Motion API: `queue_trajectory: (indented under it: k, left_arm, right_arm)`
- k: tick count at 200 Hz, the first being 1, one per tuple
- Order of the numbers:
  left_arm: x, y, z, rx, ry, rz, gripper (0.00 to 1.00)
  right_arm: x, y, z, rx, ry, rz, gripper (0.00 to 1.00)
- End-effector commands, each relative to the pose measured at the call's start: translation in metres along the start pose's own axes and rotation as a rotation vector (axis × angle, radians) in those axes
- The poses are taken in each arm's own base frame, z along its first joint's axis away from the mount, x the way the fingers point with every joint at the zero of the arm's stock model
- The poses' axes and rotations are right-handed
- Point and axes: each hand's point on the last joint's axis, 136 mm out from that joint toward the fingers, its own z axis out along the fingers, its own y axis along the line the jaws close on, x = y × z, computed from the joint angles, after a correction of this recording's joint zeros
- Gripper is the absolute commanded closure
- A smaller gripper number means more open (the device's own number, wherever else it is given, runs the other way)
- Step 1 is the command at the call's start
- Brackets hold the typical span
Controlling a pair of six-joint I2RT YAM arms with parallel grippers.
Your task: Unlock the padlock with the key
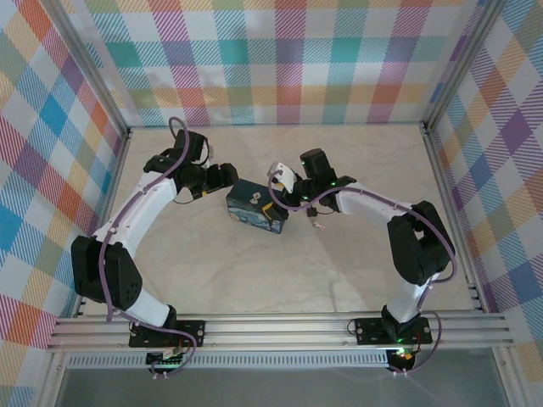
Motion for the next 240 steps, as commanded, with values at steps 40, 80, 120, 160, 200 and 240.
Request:
queue_trajectory:
  k: [40, 80, 120, 160, 200, 240]
  left_arm:
    - [0.001, 0.000, -0.001, -0.018, 0.017, 0.007, 0.18]
    - [0.000, -0.001, -0.001, -0.011, 0.014, 0.004, 0.18]
    - [-0.001, -0.002, -0.014, -0.014, -0.009, 0.012, 0.18]
    - [-0.005, -0.004, -0.023, -0.008, -0.027, 0.017, 0.18]
    - [-0.006, -0.002, -0.029, -0.009, -0.045, 0.010, 0.18]
    - [-0.012, -0.003, -0.048, 0.006, -0.086, -0.007, 0.18]
  right_arm:
    - [-0.001, 0.014, 0.012, -0.118, 0.002, 0.019, 0.00]
    - [-0.002, 0.008, 0.018, -0.118, 0.024, 0.058, 0.11]
    - [0.009, 0.009, 0.022, -0.115, 0.037, 0.089, 0.16]
    - [0.014, 0.009, 0.027, -0.100, 0.049, 0.102, 0.19]
    - [0.011, 0.005, 0.029, -0.090, 0.041, 0.200, 0.38]
    - [-0.006, -0.013, 0.018, -0.085, -0.094, 0.551, 0.38]
